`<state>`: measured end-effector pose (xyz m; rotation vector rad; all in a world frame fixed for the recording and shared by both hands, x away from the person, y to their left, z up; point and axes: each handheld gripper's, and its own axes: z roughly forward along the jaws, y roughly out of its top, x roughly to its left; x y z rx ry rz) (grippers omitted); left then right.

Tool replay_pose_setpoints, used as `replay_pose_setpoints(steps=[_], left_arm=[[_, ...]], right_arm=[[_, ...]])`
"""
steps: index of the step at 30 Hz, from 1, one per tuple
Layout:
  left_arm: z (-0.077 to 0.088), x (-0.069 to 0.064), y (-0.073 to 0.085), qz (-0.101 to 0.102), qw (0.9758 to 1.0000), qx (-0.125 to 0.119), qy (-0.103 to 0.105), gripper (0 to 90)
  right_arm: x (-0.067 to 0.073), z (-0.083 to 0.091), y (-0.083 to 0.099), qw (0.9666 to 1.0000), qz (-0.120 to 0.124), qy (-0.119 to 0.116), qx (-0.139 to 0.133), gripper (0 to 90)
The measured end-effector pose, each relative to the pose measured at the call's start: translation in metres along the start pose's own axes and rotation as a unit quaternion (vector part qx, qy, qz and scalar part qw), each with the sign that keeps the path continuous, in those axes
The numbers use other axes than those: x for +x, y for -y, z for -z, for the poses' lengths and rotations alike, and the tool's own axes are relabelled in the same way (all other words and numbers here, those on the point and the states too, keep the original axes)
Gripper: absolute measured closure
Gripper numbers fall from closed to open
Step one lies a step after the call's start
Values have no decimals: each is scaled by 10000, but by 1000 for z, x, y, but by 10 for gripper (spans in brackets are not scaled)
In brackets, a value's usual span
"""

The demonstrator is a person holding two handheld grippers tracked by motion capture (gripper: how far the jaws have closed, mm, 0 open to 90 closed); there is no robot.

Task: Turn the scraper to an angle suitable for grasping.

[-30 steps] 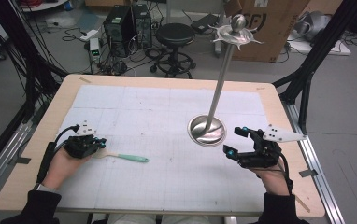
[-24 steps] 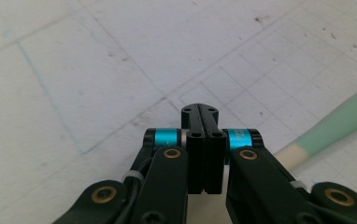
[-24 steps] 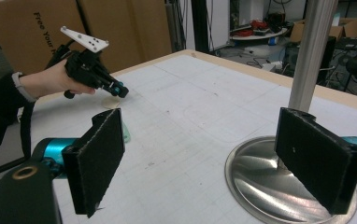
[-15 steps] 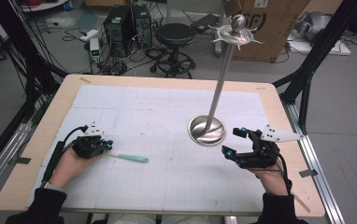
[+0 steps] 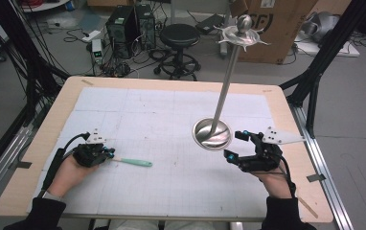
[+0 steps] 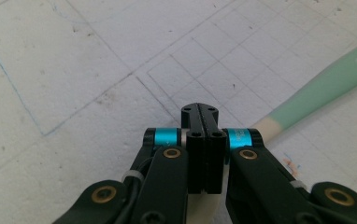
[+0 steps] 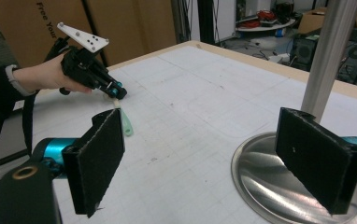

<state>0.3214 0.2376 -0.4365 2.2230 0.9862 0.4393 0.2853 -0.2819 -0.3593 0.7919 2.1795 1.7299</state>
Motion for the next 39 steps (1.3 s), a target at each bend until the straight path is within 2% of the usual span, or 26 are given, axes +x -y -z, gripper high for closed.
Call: replay_pose_setpoints(steps=[4,8,15,20,23,28,30,32,36,39], left_arm=[[5,-5,4,-46,10000,57,14,898],[13,-8,11,90,9999,45,90,898],[24,-20,21,84,9999,95,76,898],[30,-27,27,172,9997,106,107,898],[31,-28,29,164,9998,22,108,898],[38,-35,24,108,9987,-432,260,898],[42,-42,22,150,9968,-574,528,898],[42,-53,21,-7,9961,-533,700,897],[37,-68,24,-227,9953,-416,849,897],[30,-72,26,-354,9956,-276,820,898]], right_arm=[[-1,0,-1,10000,-24,5,-38,150],[-2,2,-3,9999,-47,9,-88,150],[-4,2,-3,9999,-87,26,-102,150],[-3,1,-5,9999,-65,31,-105,151],[-4,2,-5,9999,-50,45,-146,151],[-3,4,-6,9999,-56,43,-155,151],[-3,5,-6,9998,-56,49,-169,151],[-4,6,-5,9998,-67,65,-180,151],[-4,8,-5,9997,-107,82,-202,150],[-3,10,-6,9997,-79,76,-231,151]])
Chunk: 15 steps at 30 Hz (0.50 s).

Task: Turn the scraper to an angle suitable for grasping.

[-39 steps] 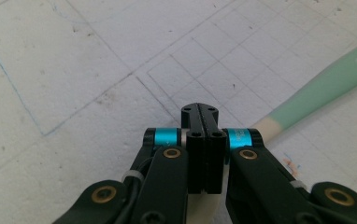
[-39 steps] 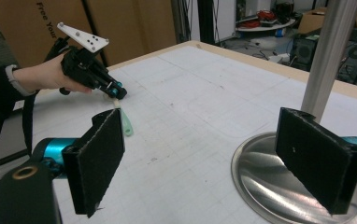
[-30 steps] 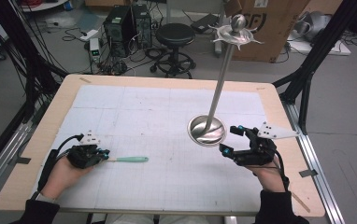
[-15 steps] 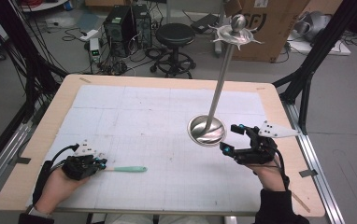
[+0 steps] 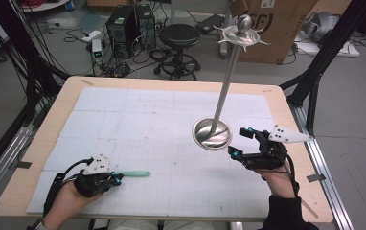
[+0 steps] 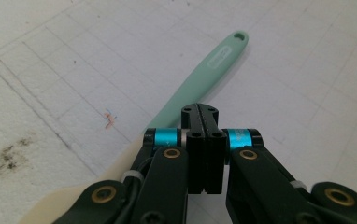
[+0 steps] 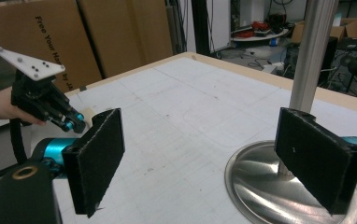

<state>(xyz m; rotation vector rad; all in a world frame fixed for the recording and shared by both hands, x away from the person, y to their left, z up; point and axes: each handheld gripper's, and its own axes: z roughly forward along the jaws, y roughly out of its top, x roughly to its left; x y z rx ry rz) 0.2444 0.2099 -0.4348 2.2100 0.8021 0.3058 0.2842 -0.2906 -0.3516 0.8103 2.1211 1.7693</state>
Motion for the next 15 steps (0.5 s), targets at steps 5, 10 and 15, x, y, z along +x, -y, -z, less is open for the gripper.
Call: replay_pose_setpoints(steps=[5,10,15], left_arm=[[-8,4,0,-67,10000,4,-59,897],[-16,9,-6,-64,9998,-74,-148,897],[-24,13,-12,-25,9997,-116,-222,897]], right_arm=[[0,0,0,10000,-2,13,11,151],[0,0,3,10000,-33,44,80,151],[1,2,4,9999,-28,79,79,151]])
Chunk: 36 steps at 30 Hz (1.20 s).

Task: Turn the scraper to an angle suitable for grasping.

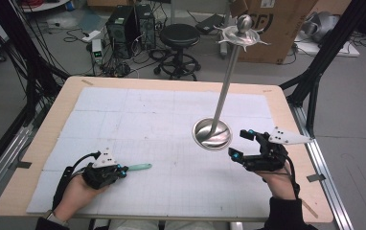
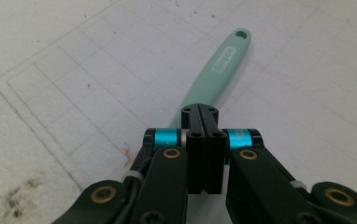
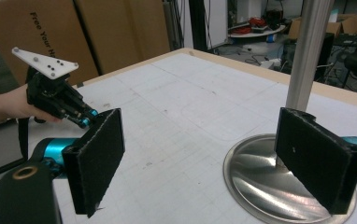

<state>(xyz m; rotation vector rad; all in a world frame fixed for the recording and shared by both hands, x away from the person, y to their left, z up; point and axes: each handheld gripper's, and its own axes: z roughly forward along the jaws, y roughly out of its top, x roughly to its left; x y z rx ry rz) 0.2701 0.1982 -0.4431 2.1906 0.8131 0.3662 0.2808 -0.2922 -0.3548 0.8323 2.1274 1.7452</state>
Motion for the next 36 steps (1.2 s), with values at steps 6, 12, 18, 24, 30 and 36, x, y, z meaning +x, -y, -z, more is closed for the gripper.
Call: replay_pose_setpoints(steps=[6,12,18,24,30,36], left_arm=[[-8,9,-5,102,9998,-94,-150,897],[-9,14,-5,189,9996,-142,-140,897],[11,24,-4,391,9982,-443,-28,896],[30,37,-1,540,9967,-604,65,813],[45,40,-6,444,9953,-851,163,579],[57,39,-17,142,9936,-1062,342,275]], right_arm=[[0,3,1,10000,-2,21,2,151],[-1,4,3,10000,-36,32,17,151],[-1,5,3,10000,-40,33,-6,151],[-1,5,3,10000,-31,27,-21,151],[0,6,3,10000,-34,24,-9,151],[0,7,4,10000,-57,32,-18,151]])
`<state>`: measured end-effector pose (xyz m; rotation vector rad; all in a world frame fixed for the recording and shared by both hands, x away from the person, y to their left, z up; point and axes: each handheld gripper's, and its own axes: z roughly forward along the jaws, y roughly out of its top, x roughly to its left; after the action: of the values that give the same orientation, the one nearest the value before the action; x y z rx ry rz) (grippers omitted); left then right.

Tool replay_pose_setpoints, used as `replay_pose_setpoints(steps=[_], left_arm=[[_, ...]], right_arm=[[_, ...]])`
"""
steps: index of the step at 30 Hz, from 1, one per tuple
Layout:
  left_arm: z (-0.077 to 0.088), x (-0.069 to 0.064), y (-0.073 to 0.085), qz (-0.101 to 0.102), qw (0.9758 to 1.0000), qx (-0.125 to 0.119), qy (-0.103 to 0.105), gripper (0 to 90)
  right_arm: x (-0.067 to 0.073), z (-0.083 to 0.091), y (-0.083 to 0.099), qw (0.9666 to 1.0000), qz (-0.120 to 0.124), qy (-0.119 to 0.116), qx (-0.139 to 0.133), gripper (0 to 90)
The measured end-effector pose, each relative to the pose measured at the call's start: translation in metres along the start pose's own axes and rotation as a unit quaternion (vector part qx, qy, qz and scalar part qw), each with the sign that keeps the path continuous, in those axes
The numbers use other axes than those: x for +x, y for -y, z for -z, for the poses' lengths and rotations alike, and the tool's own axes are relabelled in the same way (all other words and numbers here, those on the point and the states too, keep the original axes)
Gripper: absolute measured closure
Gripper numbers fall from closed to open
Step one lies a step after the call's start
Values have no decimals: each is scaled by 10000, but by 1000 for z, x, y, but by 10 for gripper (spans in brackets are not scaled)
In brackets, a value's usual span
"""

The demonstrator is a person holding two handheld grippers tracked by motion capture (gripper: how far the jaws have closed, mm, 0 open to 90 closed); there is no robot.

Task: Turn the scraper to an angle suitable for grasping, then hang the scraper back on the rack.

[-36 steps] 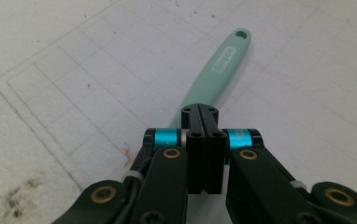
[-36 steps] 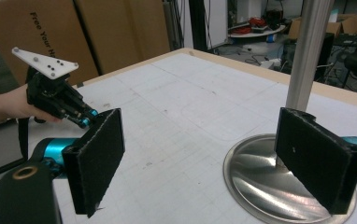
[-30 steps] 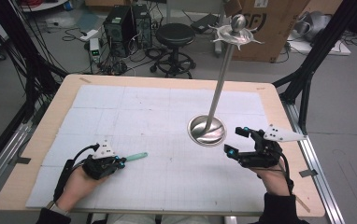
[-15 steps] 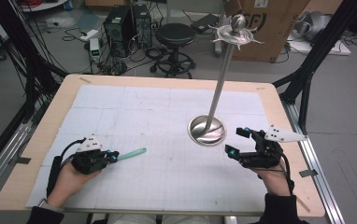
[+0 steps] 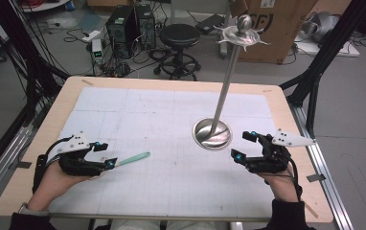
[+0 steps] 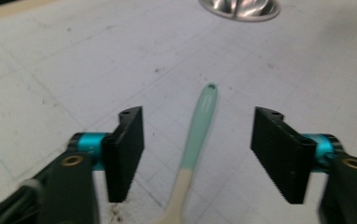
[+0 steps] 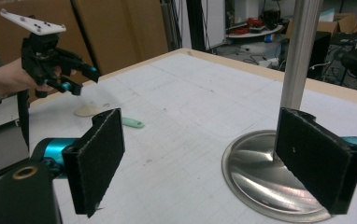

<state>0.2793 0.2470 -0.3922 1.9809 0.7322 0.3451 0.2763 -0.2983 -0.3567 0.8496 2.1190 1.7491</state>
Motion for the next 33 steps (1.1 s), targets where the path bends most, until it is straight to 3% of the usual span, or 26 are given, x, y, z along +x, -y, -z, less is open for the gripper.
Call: replay_pose_setpoints(steps=[3,5,7,12,17,26,29,31,33], left_arm=[[3,-1,-3,-157,9998,63,76,223],[4,2,-5,-71,9998,102,131,160],[4,4,-6,-27,9997,99,238,154],[-4,9,-9,-69,9981,436,432,149],[-6,16,-16,-166,9960,746,463,158],[-20,21,-28,-562,9845,1472,771,227],[-24,23,-32,-775,9785,1734,808,239],[-26,23,-34,-778,9755,1819,960,261],[-29,23,-35,-885,9715,1974,963,266]], right_arm=[[0,-1,0,10000,-12,-7,5,151],[0,-1,0,10000,5,-17,12,151],[0,-2,0,10000,-5,-27,27,151],[0,-4,0,10000,-11,-35,53,151],[-1,-5,0,10000,-20,-39,51,151],[-2,-6,0,10000,-24,-60,51,151],[-2,-4,-1,10000,-27,-45,22,151],[-2,-4,0,10000,-35,-43,30,151],[-2,-3,0,10000,-39,-38,49,151]])
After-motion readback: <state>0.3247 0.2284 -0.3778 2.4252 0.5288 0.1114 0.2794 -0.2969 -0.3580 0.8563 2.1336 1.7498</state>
